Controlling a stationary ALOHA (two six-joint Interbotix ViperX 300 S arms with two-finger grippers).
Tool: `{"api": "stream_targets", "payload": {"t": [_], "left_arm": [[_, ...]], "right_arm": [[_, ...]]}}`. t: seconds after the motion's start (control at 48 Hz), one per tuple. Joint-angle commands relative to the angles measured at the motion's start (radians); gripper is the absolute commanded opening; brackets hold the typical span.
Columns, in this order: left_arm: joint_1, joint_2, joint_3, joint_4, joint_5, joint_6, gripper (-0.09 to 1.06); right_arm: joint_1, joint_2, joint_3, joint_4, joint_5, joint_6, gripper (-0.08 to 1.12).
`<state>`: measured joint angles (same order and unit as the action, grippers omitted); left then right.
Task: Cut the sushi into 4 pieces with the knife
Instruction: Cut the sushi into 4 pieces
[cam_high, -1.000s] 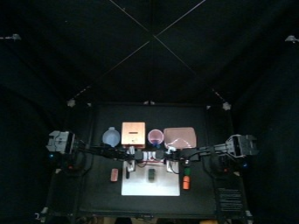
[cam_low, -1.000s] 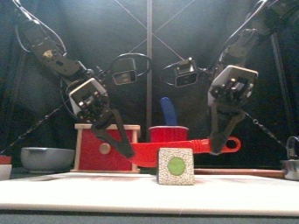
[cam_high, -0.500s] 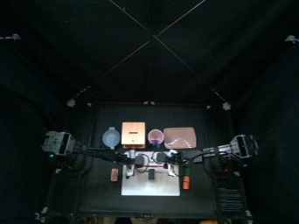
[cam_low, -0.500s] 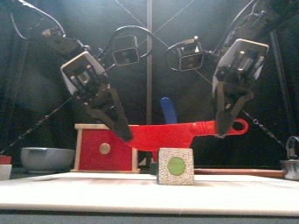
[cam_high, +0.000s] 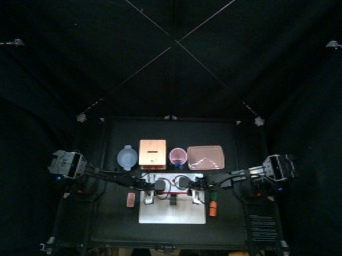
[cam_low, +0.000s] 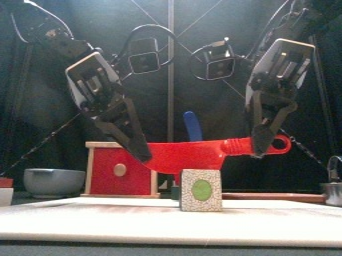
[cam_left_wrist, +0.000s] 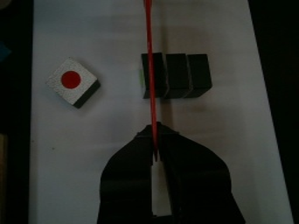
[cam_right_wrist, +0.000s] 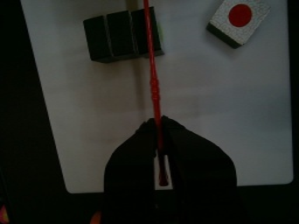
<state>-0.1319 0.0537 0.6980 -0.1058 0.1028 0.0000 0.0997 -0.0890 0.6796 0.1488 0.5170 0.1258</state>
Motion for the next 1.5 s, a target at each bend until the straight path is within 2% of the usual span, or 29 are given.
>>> {"api": "stream_targets", "payload": {"t": [0.021, 0.417, 1.042, 1.5], "left_arm": [[-0.008, 0.006, -0.003, -0.005, 0.006, -0.002, 0.44], [-0.029, 0.008, -0.005, -0.038, 0.006, -0.002, 0.43], [-0.034, -0.058, -0.014, -0.034, 0.006, 0.003, 0.44], [-0.054, -0.037, -0.015, -0.043, 0.002, -0.002, 0.44]], "right_arm": [[0.012, -0.008, -0.008, 0.003, 0.005, 0.003, 0.31], [0.023, -0.008, -0.009, 0.021, 0.0, 0.003, 0.31], [0.029, -0.02, -0.032, 0.014, 0.0, 0.003, 0.31], [0.044, -0.012, -0.017, 0.021, 0.0, 0.003, 0.31]]}}
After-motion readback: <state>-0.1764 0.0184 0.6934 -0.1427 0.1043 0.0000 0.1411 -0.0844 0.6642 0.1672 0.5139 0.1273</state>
